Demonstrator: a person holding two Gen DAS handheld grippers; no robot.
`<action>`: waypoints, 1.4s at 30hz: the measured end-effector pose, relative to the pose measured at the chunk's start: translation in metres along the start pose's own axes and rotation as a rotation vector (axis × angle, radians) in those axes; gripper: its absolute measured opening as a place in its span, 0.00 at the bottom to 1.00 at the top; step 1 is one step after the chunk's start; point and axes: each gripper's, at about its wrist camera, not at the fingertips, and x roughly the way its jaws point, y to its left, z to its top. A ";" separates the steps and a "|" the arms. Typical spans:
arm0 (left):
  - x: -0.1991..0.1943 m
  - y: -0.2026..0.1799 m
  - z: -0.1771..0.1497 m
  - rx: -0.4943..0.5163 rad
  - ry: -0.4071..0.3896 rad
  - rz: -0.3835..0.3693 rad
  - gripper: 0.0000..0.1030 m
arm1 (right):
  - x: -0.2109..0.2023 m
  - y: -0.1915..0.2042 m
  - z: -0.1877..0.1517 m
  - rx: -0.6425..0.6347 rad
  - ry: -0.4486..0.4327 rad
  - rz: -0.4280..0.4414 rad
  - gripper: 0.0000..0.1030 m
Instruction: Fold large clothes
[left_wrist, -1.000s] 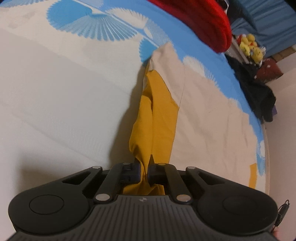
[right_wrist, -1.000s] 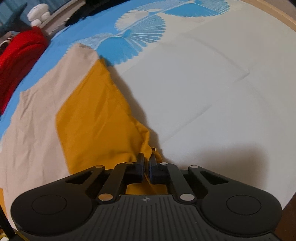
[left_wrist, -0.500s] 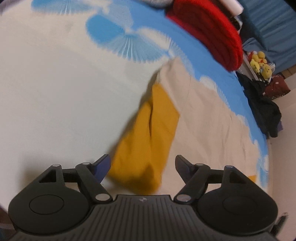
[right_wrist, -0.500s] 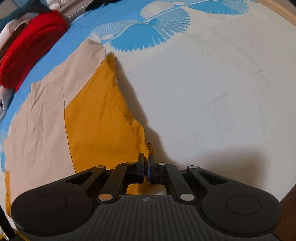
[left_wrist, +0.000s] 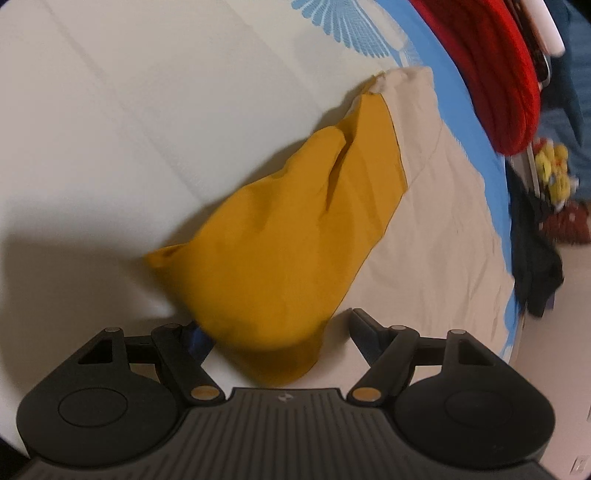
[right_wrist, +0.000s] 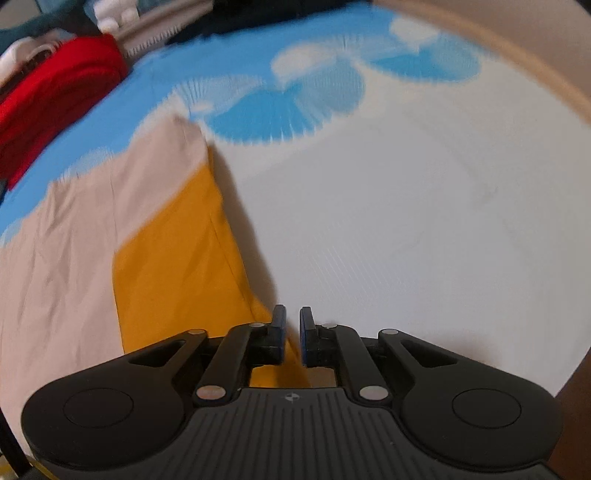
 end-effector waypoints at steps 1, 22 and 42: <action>0.003 -0.004 0.000 -0.010 -0.017 -0.007 0.78 | -0.005 0.005 0.002 -0.008 -0.031 0.015 0.08; -0.026 -0.080 -0.036 0.267 -0.258 0.097 0.24 | 0.051 0.236 -0.069 -0.640 0.173 0.277 0.11; -0.022 -0.082 -0.017 0.269 -0.233 0.082 0.16 | 0.050 0.240 -0.061 -0.548 0.163 0.285 0.10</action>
